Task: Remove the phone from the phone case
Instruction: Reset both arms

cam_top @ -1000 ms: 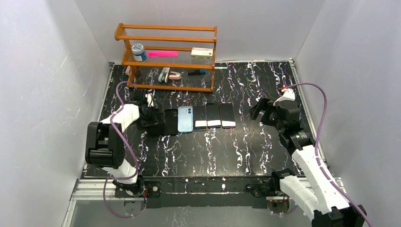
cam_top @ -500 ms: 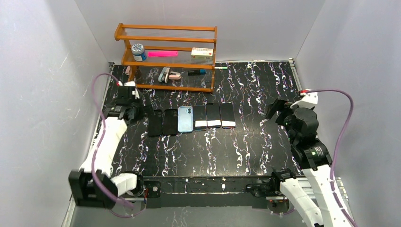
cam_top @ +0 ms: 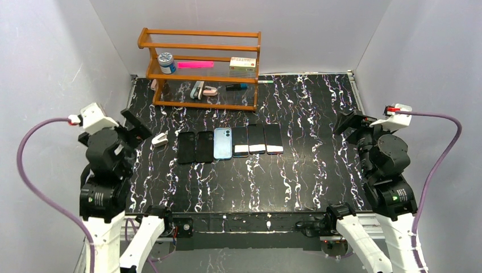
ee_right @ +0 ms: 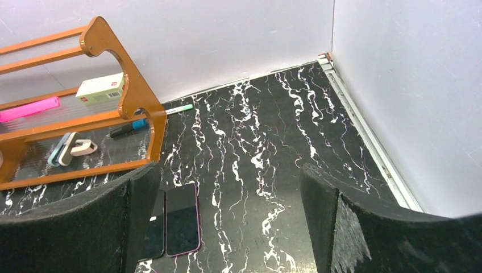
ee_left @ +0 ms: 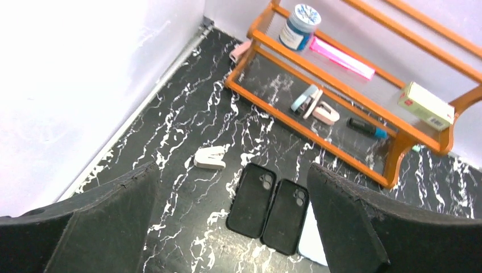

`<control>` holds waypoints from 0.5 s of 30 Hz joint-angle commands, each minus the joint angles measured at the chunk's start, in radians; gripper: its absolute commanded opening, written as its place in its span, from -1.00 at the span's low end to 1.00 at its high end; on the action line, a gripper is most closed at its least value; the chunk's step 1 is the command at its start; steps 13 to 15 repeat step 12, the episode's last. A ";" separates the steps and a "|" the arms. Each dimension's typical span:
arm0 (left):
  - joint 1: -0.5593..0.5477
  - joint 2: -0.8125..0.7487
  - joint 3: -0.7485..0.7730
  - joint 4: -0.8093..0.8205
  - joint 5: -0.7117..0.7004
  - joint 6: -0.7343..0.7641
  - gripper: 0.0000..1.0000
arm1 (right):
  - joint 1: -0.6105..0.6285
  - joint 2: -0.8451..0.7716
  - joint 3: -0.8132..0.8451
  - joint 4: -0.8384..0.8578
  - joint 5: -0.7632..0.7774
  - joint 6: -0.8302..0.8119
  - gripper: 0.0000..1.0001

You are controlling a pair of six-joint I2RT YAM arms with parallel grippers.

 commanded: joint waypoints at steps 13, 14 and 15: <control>-0.009 -0.128 -0.111 0.126 -0.096 0.015 0.96 | 0.001 0.003 -0.013 0.095 0.008 0.046 0.97; -0.009 -0.128 -0.111 0.126 -0.096 0.015 0.96 | 0.001 0.003 -0.013 0.095 0.008 0.046 0.97; -0.009 -0.128 -0.111 0.126 -0.096 0.015 0.96 | 0.001 0.003 -0.013 0.095 0.008 0.046 0.97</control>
